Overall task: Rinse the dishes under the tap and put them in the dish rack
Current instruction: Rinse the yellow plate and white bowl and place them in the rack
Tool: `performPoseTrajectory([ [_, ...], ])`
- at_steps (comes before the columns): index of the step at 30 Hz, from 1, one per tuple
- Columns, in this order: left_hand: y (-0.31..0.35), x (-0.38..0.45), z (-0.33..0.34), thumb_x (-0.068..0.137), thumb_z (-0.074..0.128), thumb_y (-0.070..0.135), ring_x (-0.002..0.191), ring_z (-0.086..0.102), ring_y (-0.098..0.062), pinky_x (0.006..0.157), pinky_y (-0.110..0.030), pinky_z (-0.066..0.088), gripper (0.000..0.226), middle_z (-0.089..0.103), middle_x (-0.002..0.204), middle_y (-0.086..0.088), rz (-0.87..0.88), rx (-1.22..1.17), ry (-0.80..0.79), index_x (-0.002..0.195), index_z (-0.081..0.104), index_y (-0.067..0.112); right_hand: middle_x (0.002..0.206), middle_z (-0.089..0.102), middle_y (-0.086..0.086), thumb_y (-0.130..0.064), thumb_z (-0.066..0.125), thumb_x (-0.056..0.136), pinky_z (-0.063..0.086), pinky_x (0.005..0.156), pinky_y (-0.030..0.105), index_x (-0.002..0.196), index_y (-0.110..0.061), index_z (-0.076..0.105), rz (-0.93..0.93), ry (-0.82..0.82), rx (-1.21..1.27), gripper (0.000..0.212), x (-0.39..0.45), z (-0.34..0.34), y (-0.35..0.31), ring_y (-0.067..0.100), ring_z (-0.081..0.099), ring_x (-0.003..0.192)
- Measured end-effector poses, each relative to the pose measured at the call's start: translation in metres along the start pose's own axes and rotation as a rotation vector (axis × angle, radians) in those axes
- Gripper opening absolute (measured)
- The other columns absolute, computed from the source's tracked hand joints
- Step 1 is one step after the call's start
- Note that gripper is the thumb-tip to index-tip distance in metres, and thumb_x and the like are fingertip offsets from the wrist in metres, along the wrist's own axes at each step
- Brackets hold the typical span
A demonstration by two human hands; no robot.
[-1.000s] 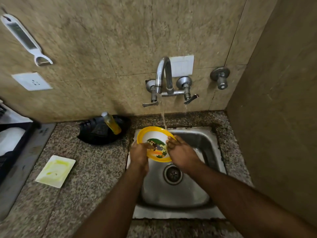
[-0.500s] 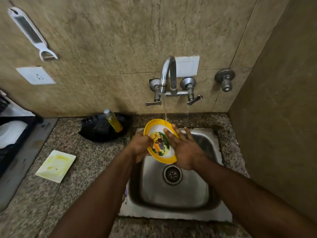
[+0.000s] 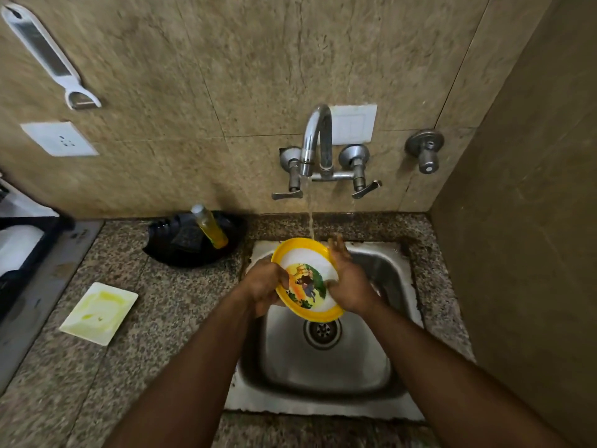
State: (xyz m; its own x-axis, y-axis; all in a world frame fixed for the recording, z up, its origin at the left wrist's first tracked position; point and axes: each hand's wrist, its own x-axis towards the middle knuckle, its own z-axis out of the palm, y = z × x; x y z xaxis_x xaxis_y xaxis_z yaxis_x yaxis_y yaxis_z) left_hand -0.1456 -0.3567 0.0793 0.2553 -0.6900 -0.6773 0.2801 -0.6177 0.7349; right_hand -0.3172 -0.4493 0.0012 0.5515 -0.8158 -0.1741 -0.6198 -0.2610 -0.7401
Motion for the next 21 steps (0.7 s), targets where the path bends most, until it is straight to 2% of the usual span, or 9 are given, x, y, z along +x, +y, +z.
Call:
performPoseTrajectory([
  [2,0.0,-0.002,-0.001,0.076,0.042,-0.02,0.052,0.067,-0.022,0.043,-0.03,0.05,0.038,0.071,0.066,-0.006,-0.004,0.059,-0.037,0.097,0.062,0.005,0.141,0.059,0.012,-0.007,0.078,0.079,0.049,0.099,0.03,0.156,-0.022,0.034,0.117,0.075,0.086,0.09,0.005,-0.003,-0.006,0.027,0.059,0.125],
  [4,-0.002,0.0,-0.004,0.075,0.043,-0.02,0.06,0.07,-0.028,0.05,-0.036,0.055,0.042,0.073,0.072,-0.01,-0.003,0.1,-0.063,0.102,0.064,0.005,0.112,0.074,0.006,-0.027,0.081,0.081,0.054,0.088,0.032,0.127,-0.022,0.066,0.095,0.143,0.054,0.049,0.009,-0.004,-0.013,0.025,0.069,0.103],
  [5,-0.002,0.001,-0.006,0.075,0.044,-0.02,0.064,0.072,-0.031,0.055,-0.04,0.057,0.044,0.074,0.074,-0.012,-0.007,0.11,-0.077,0.104,0.065,0.005,0.1,0.076,0.003,-0.046,0.079,0.081,0.055,0.083,0.032,0.111,-0.023,0.073,0.099,0.162,0.031,0.038,0.01,-0.004,-0.015,0.022,0.071,0.093],
  [7,0.002,0.003,-0.008,0.076,0.043,-0.019,0.061,0.071,-0.03,0.054,-0.04,0.057,0.043,0.073,0.069,-0.011,-0.03,0.163,-0.093,0.104,0.064,0.005,0.077,0.074,-0.001,-0.084,0.062,0.071,0.058,0.073,0.036,0.087,-0.022,0.074,0.176,0.165,0.004,0.065,0.011,0.001,-0.014,0.016,0.07,0.073],
  [9,0.008,0.004,-0.013,0.077,0.041,-0.019,0.057,0.07,-0.029,0.053,-0.039,0.056,0.039,0.07,0.064,-0.01,-0.054,0.206,-0.093,0.103,0.062,0.003,0.062,0.07,-0.002,-0.099,0.048,0.061,0.059,0.065,0.037,0.073,-0.021,0.072,0.25,0.15,-0.047,0.082,0.01,0.005,-0.012,0.013,0.067,0.061],
  [12,0.012,0.008,-0.024,0.078,0.047,-0.013,0.081,0.073,-0.042,0.078,-0.055,0.06,0.039,0.076,0.088,-0.02,-0.074,0.216,-0.112,0.112,0.063,-0.003,0.059,0.07,-0.003,-0.079,0.07,0.07,0.056,0.061,0.03,0.07,-0.017,0.074,0.264,0.097,0.057,0.062,0.007,0.001,-0.018,0.007,0.066,0.056],
  [15,0.005,0.019,-0.027,0.082,0.064,0.01,0.109,0.067,-0.052,0.102,-0.064,0.049,0.043,0.074,0.114,-0.026,-0.058,0.06,-0.03,0.124,0.066,0.003,0.09,0.074,0.002,-0.034,0.083,0.08,0.057,0.076,0.036,0.101,-0.015,0.07,0.238,0.077,0.195,0.031,0.008,-0.003,-0.019,0.019,0.069,0.083],
  [18,-0.009,0.019,-0.011,0.073,0.075,0.015,0.101,0.071,-0.047,0.095,-0.065,0.054,0.044,0.077,0.106,-0.023,0.098,-0.13,0.148,0.116,0.072,0.007,0.109,0.065,0.003,-0.002,0.072,0.08,0.049,0.08,0.03,0.124,-0.019,0.057,0.262,0.144,0.307,0.049,0.003,0.001,-0.021,0.025,0.064,0.102],
  [21,-0.035,0.017,0.006,0.058,0.062,0.003,0.095,0.074,-0.036,0.081,-0.053,0.063,0.057,0.077,0.104,-0.018,0.304,-0.098,0.256,0.113,0.073,0.005,0.122,0.065,0.004,0.008,0.062,0.076,0.051,0.085,0.029,0.135,-0.025,0.055,0.281,0.177,0.406,0.068,0.001,0.003,-0.019,0.023,0.063,0.109],
])
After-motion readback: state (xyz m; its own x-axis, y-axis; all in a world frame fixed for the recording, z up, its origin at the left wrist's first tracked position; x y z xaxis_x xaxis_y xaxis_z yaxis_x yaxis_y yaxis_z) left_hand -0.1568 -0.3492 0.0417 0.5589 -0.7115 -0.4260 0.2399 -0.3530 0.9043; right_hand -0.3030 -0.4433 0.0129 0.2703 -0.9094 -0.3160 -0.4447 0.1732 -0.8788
